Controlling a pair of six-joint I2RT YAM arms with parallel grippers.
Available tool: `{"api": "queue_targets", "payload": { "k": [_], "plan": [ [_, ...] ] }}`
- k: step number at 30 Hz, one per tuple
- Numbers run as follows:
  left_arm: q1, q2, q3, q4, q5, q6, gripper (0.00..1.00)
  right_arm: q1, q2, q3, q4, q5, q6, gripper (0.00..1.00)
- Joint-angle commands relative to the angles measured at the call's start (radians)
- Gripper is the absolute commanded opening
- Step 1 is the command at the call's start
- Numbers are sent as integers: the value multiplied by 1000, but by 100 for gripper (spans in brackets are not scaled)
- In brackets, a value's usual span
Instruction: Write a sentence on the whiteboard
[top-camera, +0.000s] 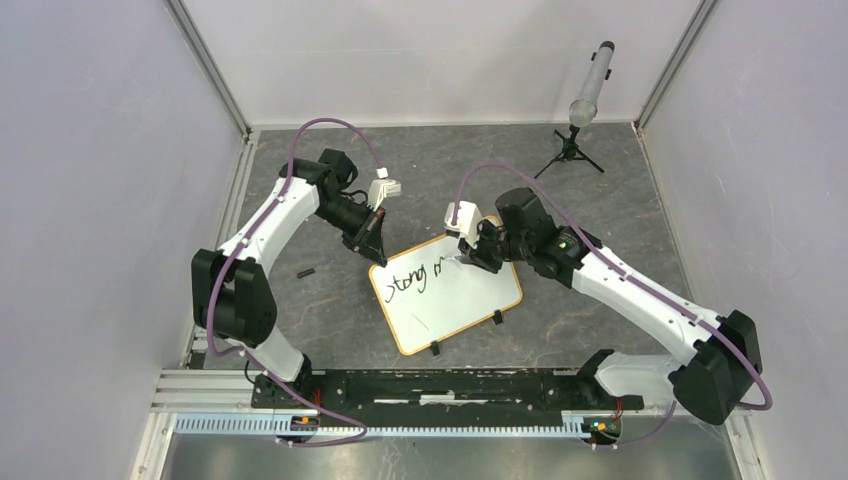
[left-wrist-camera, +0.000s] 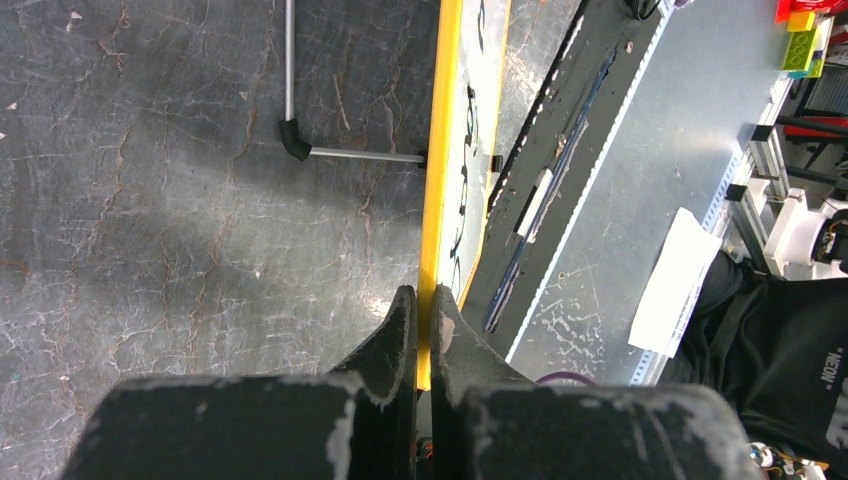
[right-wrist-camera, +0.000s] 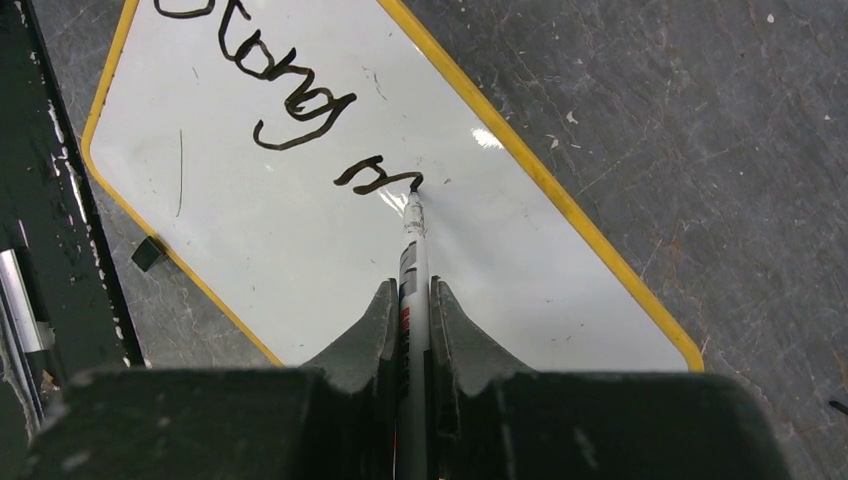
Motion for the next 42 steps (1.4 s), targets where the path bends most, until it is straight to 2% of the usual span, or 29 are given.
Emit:
{"api": "queue_targets", "payload": {
  "k": [1,7,22,42],
  "plan": [
    [4,4,2,6,-19,15,2,-4,-29,-33,-21,9,-14,0],
    [4,6,2,6,-18,16,2,11,-38,-57,-32,-21,-12,0],
    [4,5,7,6,-18,13,2,-5,-36,54,-46,-20,-13,0],
    [4,7,3,7,-23,16,2,-70,-23,23,-46,13,-49,0]
  ]
}}
